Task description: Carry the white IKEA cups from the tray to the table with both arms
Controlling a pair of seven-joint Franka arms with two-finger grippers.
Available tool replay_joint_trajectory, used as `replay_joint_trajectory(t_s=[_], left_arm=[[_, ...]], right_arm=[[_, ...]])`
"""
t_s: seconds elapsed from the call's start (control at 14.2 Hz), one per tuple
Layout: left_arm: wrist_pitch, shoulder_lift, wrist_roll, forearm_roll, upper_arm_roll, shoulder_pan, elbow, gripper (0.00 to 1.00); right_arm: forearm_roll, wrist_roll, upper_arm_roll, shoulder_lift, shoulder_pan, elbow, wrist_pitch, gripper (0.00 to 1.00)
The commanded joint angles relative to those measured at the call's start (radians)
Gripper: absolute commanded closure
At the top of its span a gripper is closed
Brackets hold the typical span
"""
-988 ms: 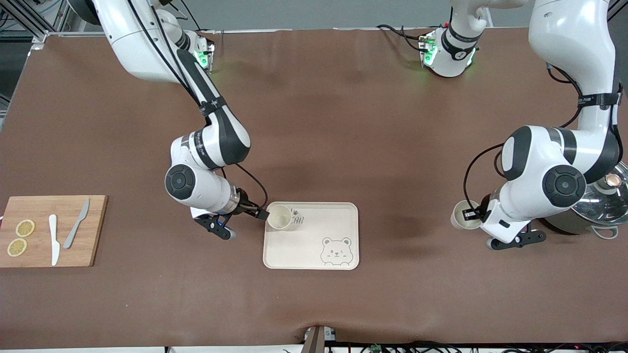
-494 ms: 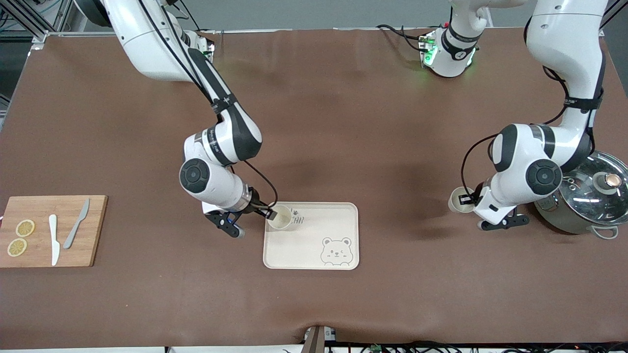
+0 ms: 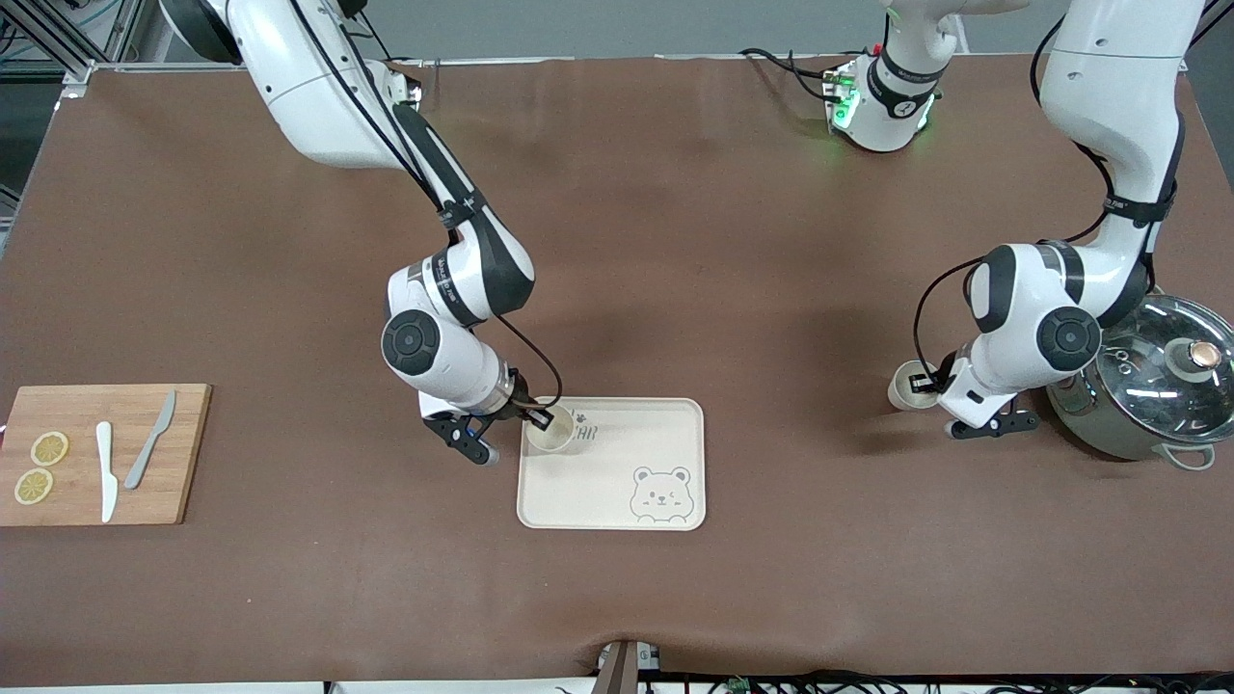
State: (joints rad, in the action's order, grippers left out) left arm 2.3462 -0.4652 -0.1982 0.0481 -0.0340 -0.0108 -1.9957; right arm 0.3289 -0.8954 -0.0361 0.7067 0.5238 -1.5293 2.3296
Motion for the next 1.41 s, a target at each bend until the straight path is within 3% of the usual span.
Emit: replay_joint_trajectory(t_s=[0.0, 0.28, 0.35, 0.42, 0.49, 0.56, 0.85, 1.13, 1.34], left_arm=[[0.028, -0.006, 0.008, -0.01, -0.009, 0.005, -0.008, 1.0], [0.039, -0.015, 0.008, -0.013, -0.011, 0.008, -0.006, 1.0], [0.039, -0.021, 0.008, -0.013, -0.011, 0.008, -0.003, 0.93], [0.039, -0.024, 0.008, -0.013, -0.011, 0.008, 0.0, 0.68], [0.039, -0.023, 0.008, -0.011, -0.011, 0.008, 0.003, 0.28], [0.039, -0.015, 0.008, -0.013, -0.011, 0.008, 0.005, 0.0], [0.027, 0.022, 0.013, -0.011, -0.011, 0.006, 0.038, 0.0], [-0.011, 0.089, 0.011, -0.01, -0.007, 0.006, 0.092, 0.0], [-0.131, 0.118, 0.011, -0.005, -0.003, 0.008, 0.188, 0.0]], right_arm=[[0.007, -0.008, -0.008, -0.007, -0.011, 0.018, -0.025, 1.0], [0.003, 0.007, -0.01, -0.024, -0.074, 0.081, -0.223, 1.0], [0.001, 0.057, -0.01, -0.048, -0.102, 0.074, -0.264, 1.0], [-0.001, 0.137, -0.013, -0.08, -0.11, 0.049, -0.283, 1.0], [-0.004, 0.201, -0.021, -0.108, -0.116, -0.013, -0.273, 1.0], [-0.028, 0.257, -0.045, -0.155, -0.12, -0.075, -0.253, 1.0], [-0.076, 0.479, -0.059, -0.318, -0.18, -0.334, -0.153, 1.0], [-0.161, 0.691, -0.082, -0.505, -0.289, -0.52, -0.18, 1.0], [-0.185, 0.831, -0.082, -0.535, -0.376, -0.587, -0.193, 1.0]])
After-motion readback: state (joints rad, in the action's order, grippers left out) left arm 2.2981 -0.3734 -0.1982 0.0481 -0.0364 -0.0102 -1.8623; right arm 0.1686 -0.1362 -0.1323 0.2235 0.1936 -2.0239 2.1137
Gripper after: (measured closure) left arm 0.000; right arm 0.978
